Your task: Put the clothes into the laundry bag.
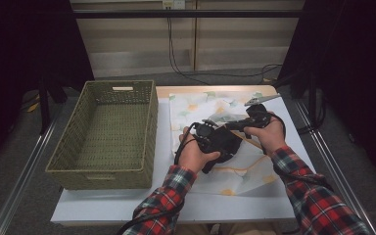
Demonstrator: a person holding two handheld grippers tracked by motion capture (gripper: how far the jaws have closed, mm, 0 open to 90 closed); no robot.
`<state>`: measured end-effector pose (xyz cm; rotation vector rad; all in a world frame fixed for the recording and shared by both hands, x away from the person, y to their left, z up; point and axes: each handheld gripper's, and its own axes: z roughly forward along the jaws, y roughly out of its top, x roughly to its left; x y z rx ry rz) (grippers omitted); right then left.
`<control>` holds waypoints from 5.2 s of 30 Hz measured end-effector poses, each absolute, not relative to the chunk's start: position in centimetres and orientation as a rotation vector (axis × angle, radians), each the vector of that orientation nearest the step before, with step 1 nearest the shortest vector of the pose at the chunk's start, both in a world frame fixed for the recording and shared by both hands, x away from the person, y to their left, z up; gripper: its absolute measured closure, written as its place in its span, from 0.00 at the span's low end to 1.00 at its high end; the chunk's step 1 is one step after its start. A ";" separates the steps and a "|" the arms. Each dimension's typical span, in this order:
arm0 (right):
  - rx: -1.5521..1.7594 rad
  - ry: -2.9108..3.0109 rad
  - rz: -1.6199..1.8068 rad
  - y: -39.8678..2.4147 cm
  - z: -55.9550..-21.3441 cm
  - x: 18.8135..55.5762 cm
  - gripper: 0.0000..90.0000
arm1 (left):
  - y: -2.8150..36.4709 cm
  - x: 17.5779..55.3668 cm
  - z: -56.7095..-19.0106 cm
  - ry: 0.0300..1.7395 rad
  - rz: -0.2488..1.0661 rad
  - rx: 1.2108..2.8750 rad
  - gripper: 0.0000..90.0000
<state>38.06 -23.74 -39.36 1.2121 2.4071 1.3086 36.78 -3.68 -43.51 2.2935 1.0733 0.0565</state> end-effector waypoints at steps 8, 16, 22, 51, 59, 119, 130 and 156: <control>1.217 2.409 1.303 -23.7 -39.4 38.0 1.00 | -3.1 36.4 -43.6 1.039 0.043 2.323 0.11; 1.215 2.411 1.303 -23.6 -39.4 38.1 1.00 | -2.9 36.1 -43.3 1.020 0.050 2.367 0.10; 1.215 2.412 1.303 -23.7 -39.4 38.1 1.00 | -2.7 35.8 -43.5 1.025 0.038 2.372 0.12; 1.211 2.418 1.302 -23.4 -39.6 38.1 1.00 | -3.4 35.6 -43.3 1.190 -0.044 2.297 0.88; 1.215 2.414 1.308 -23.4 -39.4 38.1 1.00 | -4.1 36.2 -43.0 1.198 -0.015 2.264 0.89; 1.217 2.422 1.297 -23.6 -39.5 38.2 1.00 | -0.5 36.5 -42.3 1.049 -0.078 2.365 0.38; 1.221 2.410 1.300 -23.6 -39.5 38.4 1.00 | -1.0 36.5 -42.3 1.066 -0.149 2.369 0.89; 1.218 2.410 1.306 -23.7 -39.5 38.2 1.00 | -4.4 37.6 -44.8 1.053 -0.124 2.250 0.99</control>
